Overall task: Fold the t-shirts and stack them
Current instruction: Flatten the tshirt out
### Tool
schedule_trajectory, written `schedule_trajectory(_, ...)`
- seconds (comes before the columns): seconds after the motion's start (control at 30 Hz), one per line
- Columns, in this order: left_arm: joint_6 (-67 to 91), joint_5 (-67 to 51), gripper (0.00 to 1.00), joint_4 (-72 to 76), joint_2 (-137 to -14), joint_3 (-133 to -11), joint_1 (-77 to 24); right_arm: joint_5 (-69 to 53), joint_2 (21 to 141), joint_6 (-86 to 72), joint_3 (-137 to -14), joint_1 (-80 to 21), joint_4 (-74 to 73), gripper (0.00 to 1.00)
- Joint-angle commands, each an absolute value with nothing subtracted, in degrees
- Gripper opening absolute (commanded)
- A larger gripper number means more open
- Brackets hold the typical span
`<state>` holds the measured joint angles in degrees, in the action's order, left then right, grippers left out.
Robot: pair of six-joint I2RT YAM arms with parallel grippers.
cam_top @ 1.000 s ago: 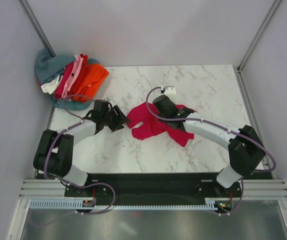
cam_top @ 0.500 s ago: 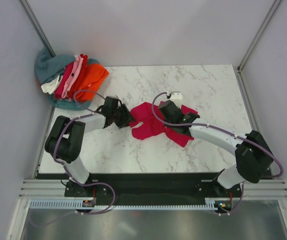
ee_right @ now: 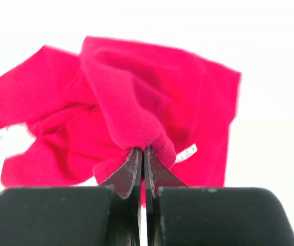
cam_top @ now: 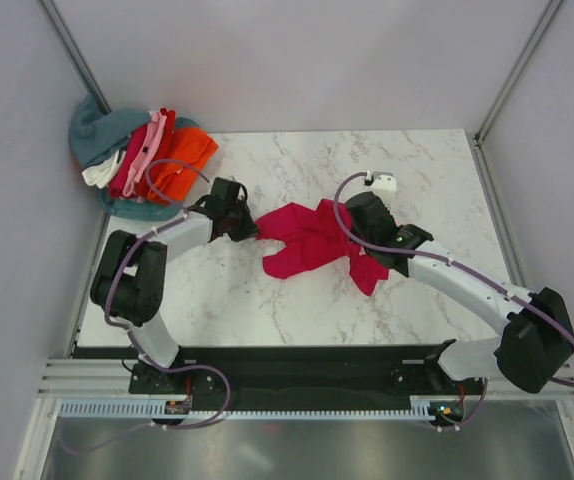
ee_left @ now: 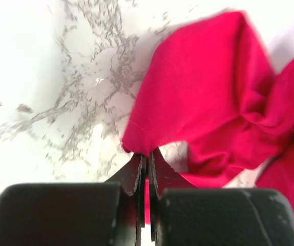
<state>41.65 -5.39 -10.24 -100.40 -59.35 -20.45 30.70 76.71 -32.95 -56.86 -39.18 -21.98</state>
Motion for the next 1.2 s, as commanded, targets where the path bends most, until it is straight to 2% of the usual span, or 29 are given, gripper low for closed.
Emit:
schedule_trajectory(0.0,37.27,-4.21,0.02,-15.37,-91.52,-63.80,-18.38,31.38,74.36,-32.00,-57.65,-35.34,-22.50,0.00)
schedule_trajectory(0.27,41.57,-15.46,0.02,-17.40,-79.11,-71.26,-5.55,24.80,77.08,-27.08,-68.98,-20.50,-26.10,0.00)
schedule_trajectory(0.43,39.82,-18.71,0.02,-24.33,-77.78,-86.72,-0.10,22.85,75.94,-24.79,-81.44,-17.14,-29.53,0.00)
schedule_trajectory(0.47,39.55,-20.55,0.02,-26.69,-77.09,-88.92,3.31,22.94,75.24,-24.35,-82.78,-16.62,-29.97,0.00)
schedule_trajectory(0.6,36.84,-22.41,0.02,-31.01,-72.96,-97.54,6.68,22.68,68.32,-24.17,-84.82,-16.26,-30.85,0.00)
schedule_trajectory(0.77,35.86,-23.29,0.02,-33.04,-64.09,-94.67,6.77,15.75,58.47,-25.31,-78.68,-16.35,-30.76,0.00)
schedule_trajectory(0.87,36.56,-23.99,0.02,-33.66,-57.23,-87.83,6.85,10.91,51.17,-26.36,-74.28,-16.35,-31.29,0.00)
schedule_trajectory(1.0,38.06,-25.75,0.02,-33.84,-52.04,-82.90,6.77,7.39,43.08,-28.30,-71.02,-16.35,-32.52,0.05)
schedule_trajectory(1.17,38.06,-27.69,0.02,-34.10,-54.04,-79.99,6.77,7.29,45.78,-30.23,-68.21,-16.26,-33.66,0.03)
